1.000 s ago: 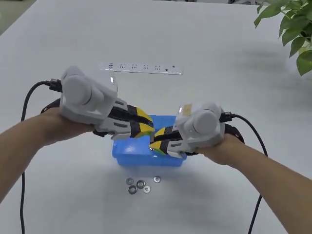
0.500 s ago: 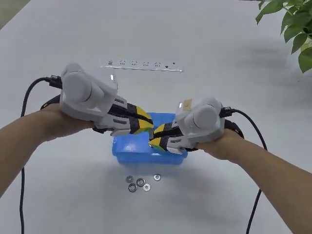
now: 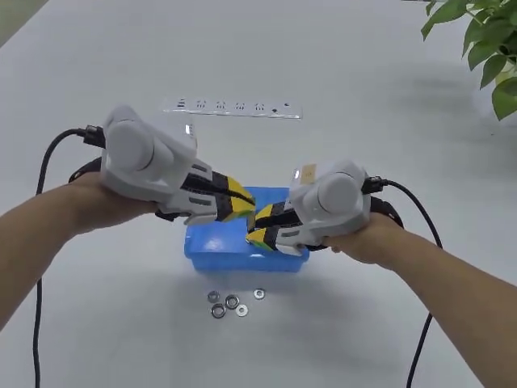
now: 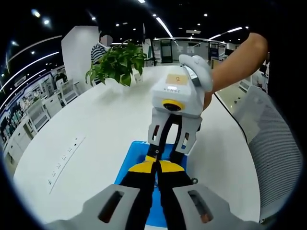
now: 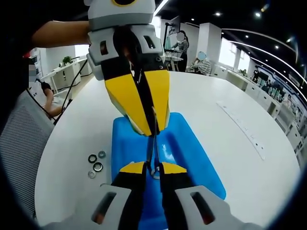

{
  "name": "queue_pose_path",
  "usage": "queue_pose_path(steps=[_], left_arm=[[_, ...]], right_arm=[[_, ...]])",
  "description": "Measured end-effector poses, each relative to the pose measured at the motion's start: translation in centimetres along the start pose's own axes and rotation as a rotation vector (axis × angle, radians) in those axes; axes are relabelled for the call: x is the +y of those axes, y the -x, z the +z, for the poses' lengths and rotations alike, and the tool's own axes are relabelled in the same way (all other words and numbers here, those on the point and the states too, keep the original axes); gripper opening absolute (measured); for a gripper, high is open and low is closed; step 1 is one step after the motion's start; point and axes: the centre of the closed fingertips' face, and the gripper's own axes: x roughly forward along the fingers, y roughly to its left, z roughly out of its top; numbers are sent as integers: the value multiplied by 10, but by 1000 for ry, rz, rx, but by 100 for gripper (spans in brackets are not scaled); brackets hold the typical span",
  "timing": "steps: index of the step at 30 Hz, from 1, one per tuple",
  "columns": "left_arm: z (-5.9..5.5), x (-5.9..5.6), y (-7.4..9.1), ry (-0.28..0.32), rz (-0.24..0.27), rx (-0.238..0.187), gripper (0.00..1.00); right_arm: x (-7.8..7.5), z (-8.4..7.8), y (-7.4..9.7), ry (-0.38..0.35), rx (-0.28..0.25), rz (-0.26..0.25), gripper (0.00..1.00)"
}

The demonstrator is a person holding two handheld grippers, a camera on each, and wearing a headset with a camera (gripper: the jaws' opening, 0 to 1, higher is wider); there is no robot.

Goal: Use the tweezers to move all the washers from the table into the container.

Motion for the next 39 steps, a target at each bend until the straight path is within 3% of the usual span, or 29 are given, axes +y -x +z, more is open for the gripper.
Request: queue_pose_path(steps=[14, 39], left_arm=[[-1, 3, 2, 18, 22, 13, 6], [13, 0, 25, 25, 66, 6, 5]], right_arm=[[0, 8, 14, -37, -21, -17, 19], [11, 11, 66, -67, -11, -96, 37]])
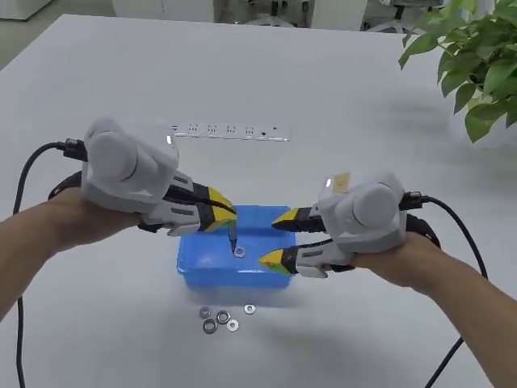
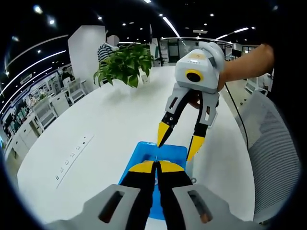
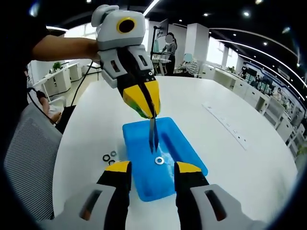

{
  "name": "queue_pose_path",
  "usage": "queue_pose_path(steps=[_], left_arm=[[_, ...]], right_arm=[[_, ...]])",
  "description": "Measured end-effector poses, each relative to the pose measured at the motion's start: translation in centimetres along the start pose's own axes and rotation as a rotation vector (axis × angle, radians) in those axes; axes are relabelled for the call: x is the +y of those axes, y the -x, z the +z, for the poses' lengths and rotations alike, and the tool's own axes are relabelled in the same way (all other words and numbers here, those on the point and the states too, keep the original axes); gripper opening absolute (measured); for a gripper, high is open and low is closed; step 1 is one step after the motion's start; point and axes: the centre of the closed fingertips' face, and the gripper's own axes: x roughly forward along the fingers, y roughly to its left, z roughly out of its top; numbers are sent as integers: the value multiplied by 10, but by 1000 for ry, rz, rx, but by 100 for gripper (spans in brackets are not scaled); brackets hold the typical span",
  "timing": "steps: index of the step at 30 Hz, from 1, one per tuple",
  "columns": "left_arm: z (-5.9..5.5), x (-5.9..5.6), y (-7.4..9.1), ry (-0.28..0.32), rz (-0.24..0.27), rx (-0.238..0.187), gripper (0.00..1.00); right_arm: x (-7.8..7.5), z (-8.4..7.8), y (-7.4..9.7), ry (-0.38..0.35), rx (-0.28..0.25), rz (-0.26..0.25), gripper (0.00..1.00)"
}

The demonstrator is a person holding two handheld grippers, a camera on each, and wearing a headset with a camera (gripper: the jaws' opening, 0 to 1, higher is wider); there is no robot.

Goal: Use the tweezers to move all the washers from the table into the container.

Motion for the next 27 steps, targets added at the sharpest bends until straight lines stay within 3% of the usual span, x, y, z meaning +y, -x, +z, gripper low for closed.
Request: queue_pose_path(steps=[27], left_arm=[[16, -16, 27, -8, 21, -5, 5]], right_arm=[[25, -12, 42, -73, -29, -55, 63]])
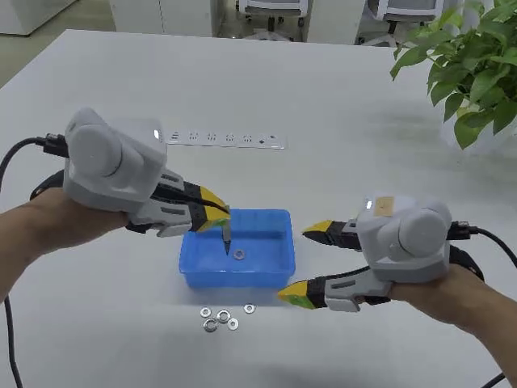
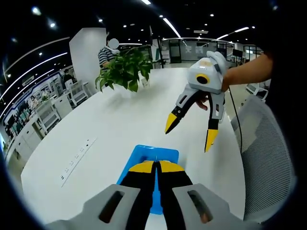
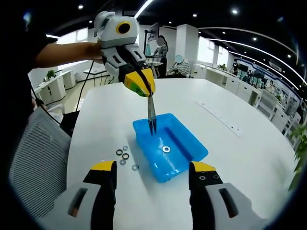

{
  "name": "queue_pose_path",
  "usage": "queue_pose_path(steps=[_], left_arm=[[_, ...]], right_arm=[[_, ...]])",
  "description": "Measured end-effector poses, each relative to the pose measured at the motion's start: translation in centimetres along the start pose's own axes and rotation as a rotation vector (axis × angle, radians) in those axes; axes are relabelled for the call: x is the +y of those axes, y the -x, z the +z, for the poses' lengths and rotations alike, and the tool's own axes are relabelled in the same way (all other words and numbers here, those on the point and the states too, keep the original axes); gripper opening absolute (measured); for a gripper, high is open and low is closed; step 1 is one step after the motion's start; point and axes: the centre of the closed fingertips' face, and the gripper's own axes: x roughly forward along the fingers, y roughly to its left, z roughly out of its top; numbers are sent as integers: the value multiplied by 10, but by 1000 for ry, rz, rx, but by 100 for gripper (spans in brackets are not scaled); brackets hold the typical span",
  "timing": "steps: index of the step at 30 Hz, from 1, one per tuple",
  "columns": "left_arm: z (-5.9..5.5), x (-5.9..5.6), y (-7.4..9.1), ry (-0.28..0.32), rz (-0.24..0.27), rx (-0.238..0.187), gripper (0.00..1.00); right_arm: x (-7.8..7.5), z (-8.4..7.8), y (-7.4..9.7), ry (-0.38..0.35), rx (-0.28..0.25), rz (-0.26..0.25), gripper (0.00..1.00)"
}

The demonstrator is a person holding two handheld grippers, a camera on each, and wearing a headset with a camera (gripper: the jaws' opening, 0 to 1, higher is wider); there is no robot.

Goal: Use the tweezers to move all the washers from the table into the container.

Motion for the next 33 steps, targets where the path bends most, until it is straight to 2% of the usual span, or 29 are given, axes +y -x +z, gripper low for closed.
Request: queue_pose_path(steps=[17, 26, 33], left_arm=[[15, -19, 5, -16, -22, -30, 5], [17, -34, 0, -34, -52, -37, 5], [13, -44, -8, -42, -77, -37, 5]], right_arm=[[10, -6, 9, -12, -14, -1, 69], [15, -10, 10, -18, -13, 5, 70], [17, -13, 10, -23, -6, 9, 70]])
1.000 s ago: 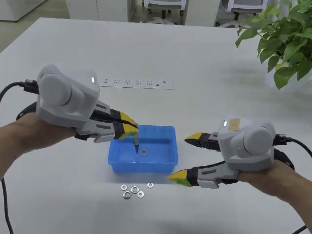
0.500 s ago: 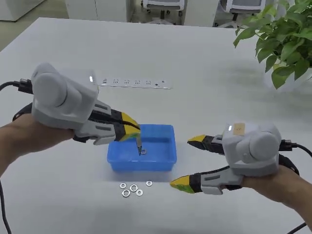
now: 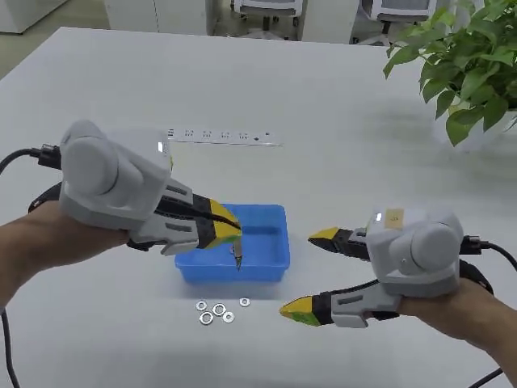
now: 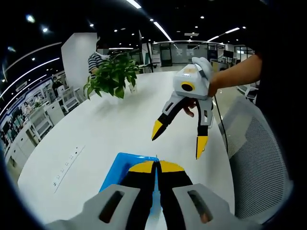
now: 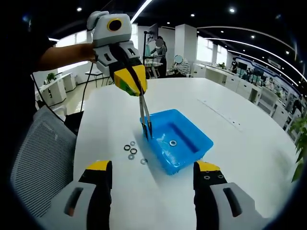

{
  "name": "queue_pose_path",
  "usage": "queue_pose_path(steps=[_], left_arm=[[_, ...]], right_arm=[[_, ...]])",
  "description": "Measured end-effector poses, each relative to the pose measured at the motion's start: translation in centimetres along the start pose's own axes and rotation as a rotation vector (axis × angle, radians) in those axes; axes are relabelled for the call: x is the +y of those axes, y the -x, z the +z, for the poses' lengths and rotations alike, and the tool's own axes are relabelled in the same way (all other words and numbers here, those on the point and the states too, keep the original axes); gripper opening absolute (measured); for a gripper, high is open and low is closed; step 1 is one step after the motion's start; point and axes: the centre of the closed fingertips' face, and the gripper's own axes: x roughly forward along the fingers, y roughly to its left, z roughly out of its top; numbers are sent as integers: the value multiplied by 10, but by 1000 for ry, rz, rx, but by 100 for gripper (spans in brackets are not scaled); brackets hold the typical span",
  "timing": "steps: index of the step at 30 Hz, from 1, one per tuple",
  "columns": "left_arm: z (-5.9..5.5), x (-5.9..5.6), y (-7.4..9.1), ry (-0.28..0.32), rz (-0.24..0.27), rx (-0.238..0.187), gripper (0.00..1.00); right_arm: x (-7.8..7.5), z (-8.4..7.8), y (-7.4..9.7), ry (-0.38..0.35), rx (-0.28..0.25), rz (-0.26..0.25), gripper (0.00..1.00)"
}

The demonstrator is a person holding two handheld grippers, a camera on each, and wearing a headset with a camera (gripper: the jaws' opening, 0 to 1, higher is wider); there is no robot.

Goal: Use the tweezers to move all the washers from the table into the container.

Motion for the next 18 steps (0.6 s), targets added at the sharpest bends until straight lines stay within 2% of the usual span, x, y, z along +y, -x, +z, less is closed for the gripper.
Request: queue_pose_path(steps=[18], left_arm=[[-16, -12, -17, 23, -41, 12, 5]], right_arm=[[5, -9, 0, -4, 19, 12, 70]])
